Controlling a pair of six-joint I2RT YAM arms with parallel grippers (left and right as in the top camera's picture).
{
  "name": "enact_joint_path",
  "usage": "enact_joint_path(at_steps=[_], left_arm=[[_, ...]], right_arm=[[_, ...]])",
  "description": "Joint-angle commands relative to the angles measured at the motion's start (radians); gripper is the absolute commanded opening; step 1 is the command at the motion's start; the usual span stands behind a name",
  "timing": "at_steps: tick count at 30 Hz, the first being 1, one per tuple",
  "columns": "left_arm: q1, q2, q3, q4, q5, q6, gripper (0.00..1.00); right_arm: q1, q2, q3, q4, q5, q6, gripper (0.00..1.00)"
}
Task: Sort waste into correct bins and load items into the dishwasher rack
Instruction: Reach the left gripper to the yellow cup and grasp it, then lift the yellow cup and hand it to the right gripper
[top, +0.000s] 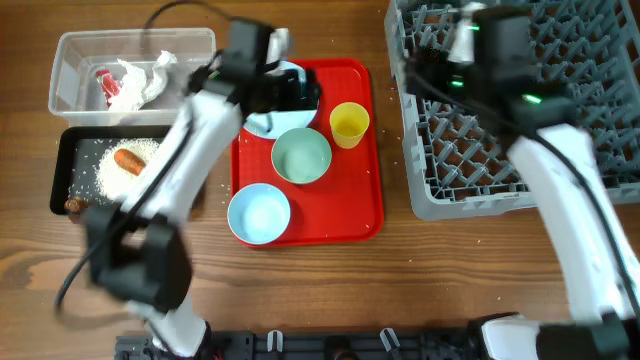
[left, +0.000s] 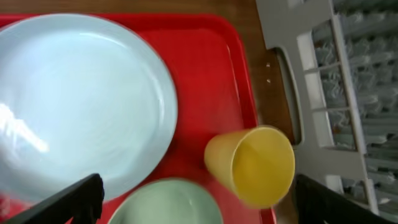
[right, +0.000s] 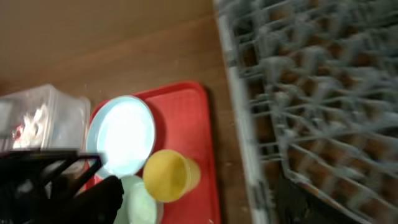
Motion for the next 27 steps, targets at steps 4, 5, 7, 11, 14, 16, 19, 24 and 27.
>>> enact_joint_path(at_steps=[4, 5, 7, 11, 14, 16, 19, 24, 27], left_arm=[[-0.089, 0.201, 0.138, -0.017, -0.060, 0.066, 0.68], [-0.097, 0.212, 0.138, -0.013, -0.069, 0.073, 0.68], [-0.111, 0.228, 0.138, -0.012, -0.080, 0.087, 0.66], [-0.137, 0.255, 0.137, -0.014, -0.112, 0.087, 0.58], [-0.140, 0.261, 0.137, -0.021, -0.132, 0.087, 0.38], [-0.140, 0.261, 0.137, -0.024, -0.132, 0.087, 0.25], [-0.140, 0.270, 0.137, -0.023, -0.132, 0.087, 0.22], [-0.140, 0.283, 0.137, -0.029, -0.130, 0.082, 0.04], [-0.130, 0.270, 0.138, -0.015, -0.060, 0.071, 0.04]], right_arm=[[-0.085, -0.020, -0.020, -0.104, 0.012, -0.053, 0.80], [-0.087, -0.020, -0.027, -0.105, 0.012, -0.054, 0.81], [-0.087, -0.011, -0.035, -0.106, 0.013, -0.054, 0.81], [-0.087, -0.001, -0.035, -0.108, 0.012, -0.053, 0.81], [-0.087, 0.000, -0.035, -0.108, 0.012, -0.053, 0.81], [-0.087, 0.000, -0.035, -0.108, 0.012, -0.053, 0.82], [-0.087, 0.001, -0.035, -0.113, 0.012, -0.053, 0.82], [-0.087, 0.010, -0.035, -0.117, 0.011, -0.053, 0.82], [-0.087, 0.010, -0.035, -0.119, 0.007, -0.053, 0.82]])
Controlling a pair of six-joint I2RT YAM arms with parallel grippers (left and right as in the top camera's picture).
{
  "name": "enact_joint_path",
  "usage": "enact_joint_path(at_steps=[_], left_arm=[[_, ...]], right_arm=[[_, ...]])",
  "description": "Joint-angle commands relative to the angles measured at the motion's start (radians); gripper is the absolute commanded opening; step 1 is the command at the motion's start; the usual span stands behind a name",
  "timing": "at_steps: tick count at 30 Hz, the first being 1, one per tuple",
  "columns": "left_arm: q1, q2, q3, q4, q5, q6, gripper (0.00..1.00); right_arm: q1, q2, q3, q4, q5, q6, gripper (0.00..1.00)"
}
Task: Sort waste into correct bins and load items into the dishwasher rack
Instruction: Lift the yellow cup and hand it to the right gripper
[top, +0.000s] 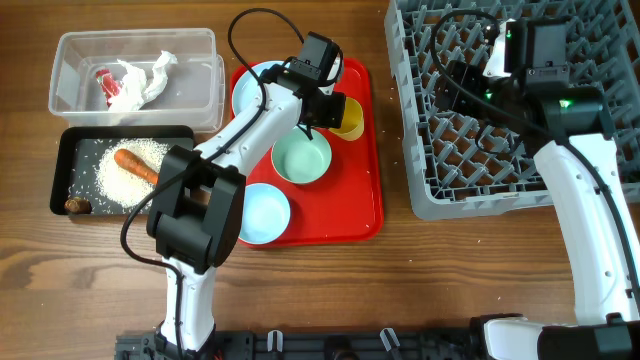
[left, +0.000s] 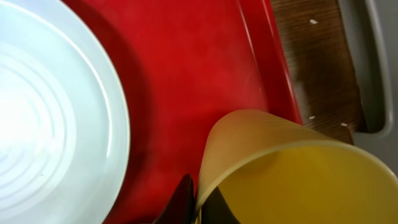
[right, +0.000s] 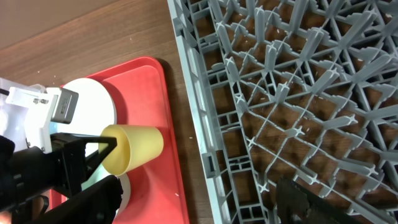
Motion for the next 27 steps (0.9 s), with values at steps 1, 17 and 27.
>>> enact_joint_path(at_steps=[1, 17, 27], left_arm=[[0.023, -0.012, 0.026, 0.010, 0.094, -0.038, 0.04], [0.395, -0.193, 0.026, -0.012, 0.886, -0.130, 0.04], [0.407, -0.193, 0.026, -0.012, 1.119, -0.069, 0.04]], right_arm=[[-0.003, 0.013, -0.011, -0.001, 0.003, -0.013, 0.82], [-0.003, 0.013, -0.011, 0.085, -0.457, -0.280, 0.88], [-0.002, 0.013, -0.011, 0.102, -0.640, -0.302, 0.91]])
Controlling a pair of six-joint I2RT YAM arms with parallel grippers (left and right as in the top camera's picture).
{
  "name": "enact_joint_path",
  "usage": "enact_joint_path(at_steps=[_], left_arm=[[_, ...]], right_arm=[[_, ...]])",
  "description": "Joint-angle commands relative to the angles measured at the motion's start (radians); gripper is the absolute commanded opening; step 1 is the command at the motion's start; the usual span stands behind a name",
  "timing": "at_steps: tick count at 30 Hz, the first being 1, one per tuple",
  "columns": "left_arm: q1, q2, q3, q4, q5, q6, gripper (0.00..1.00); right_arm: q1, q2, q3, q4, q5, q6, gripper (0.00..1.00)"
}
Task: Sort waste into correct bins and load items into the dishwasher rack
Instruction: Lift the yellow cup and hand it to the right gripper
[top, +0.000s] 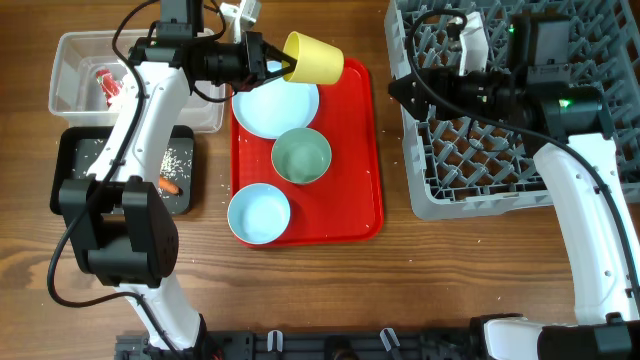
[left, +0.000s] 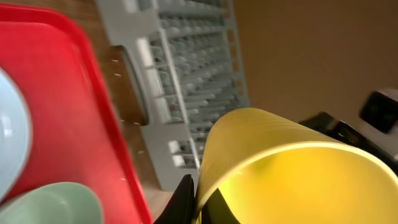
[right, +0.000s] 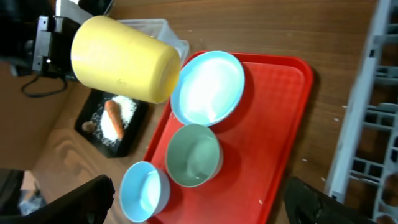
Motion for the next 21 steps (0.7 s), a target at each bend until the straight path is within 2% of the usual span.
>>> enact_joint_path(at_steps=[1, 4, 11, 17, 21], left_arm=[[0.019, -0.012, 0.012, 0.000, 0.167, 0.045, 0.04], [0.029, -0.011, 0.011, 0.000, 0.251, 0.093, 0.04], [0.031, -0.004, 0.011, 0.005, 0.268, 0.097, 0.04], [0.000, 0.004, 0.010, 0.004, 0.278, 0.097, 0.04], [-0.015, 0.004, 0.010, 0.004, 0.278, 0.097, 0.04]], right_arm=[[-0.002, 0.011, -0.011, 0.017, -0.108, -0.024, 0.91], [-0.002, 0.011, -0.011, 0.043, -0.171, -0.024, 0.93], [0.036, 0.019, -0.011, 0.066, -0.239, -0.077, 1.00], [0.118, 0.113, -0.011, 0.242, -0.361, -0.037, 1.00], [0.132, 0.191, -0.011, 0.298, -0.433, -0.021, 1.00]])
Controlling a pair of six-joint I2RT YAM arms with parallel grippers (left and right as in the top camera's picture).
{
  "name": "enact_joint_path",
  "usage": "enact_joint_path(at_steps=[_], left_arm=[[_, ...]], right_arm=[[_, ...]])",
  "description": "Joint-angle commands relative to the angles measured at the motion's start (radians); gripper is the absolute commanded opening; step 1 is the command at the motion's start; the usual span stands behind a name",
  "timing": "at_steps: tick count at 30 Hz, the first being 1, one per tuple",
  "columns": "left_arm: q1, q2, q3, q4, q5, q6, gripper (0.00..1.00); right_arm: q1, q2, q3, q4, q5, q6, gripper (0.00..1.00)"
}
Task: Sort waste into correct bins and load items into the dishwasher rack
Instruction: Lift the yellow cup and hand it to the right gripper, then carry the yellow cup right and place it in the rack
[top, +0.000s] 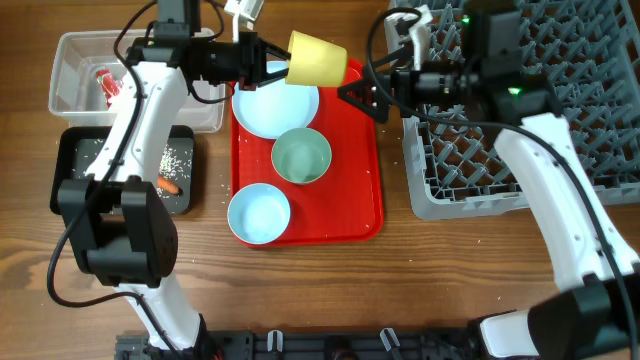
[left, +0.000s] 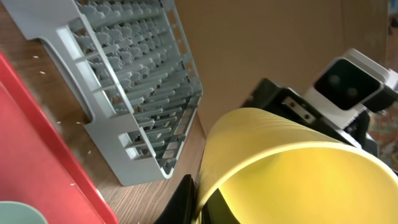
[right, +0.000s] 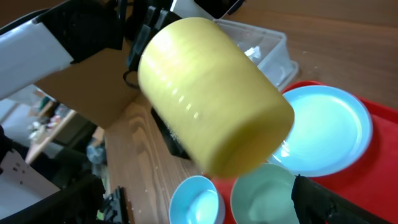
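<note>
My left gripper (top: 272, 64) is shut on the rim of a yellow cup (top: 316, 58), held on its side above the far edge of the red tray (top: 350, 200). In the left wrist view the cup (left: 280, 168) fills the lower right. My right gripper (top: 362, 100) stands open just right of the cup, its fingers pointing at it. The right wrist view shows the cup's base (right: 211, 93) close in front of the open gripper (right: 199, 186). The grey dishwasher rack (top: 520, 130) is at the right.
On the tray lie a pale blue plate (top: 275, 108), a green bowl (top: 301, 157) and a blue bowl (top: 259, 214). A clear bin (top: 80, 55) with wrappers sits at the far left. Below it is a black tray (top: 75, 150) with rice and a carrot.
My right gripper has moved left from the rack's edge to a spot over the tray, close to the cup's base. The left gripper still holds the cup in nearly the same place.
My left gripper was open over the plate, with the cup standing on the tray. Then it was shut on the cup's rim. Then the cup hung on its side above the tray's far edge, and now my open right gripper has come from the rack to it.
</note>
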Motion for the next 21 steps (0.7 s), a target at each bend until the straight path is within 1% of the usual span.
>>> enact_joint_path(at_steps=[1, 9, 12, 14, 19, 21], left_arm=[[-0.019, 0.004, 0.010, 0.002, 0.034, 0.021, 0.04], [-0.083, 0.004, 0.010, 0.002, 0.033, 0.020, 0.04], [-0.087, 0.004, 0.010, 0.003, 0.033, 0.017, 0.04], [-0.084, 0.004, 0.010, 0.003, 0.032, 0.017, 0.04], [-0.075, 0.004, 0.010, 0.003, 0.029, 0.017, 0.04], [-0.069, 0.004, 0.010, 0.002, 0.022, 0.017, 0.04]], right_arm=[[0.006, 0.075, -0.010, 0.046, -0.120, 0.016, 0.99], [0.006, 0.096, -0.010, 0.127, -0.074, 0.014, 0.98], [0.006, 0.096, -0.010, 0.127, -0.074, 0.014, 0.88], [0.006, 0.096, -0.010, 0.127, -0.075, 0.015, 0.84], [0.006, 0.096, -0.010, 0.126, -0.075, 0.016, 0.82], [0.005, 0.096, -0.010, 0.126, -0.075, 0.016, 0.78]])
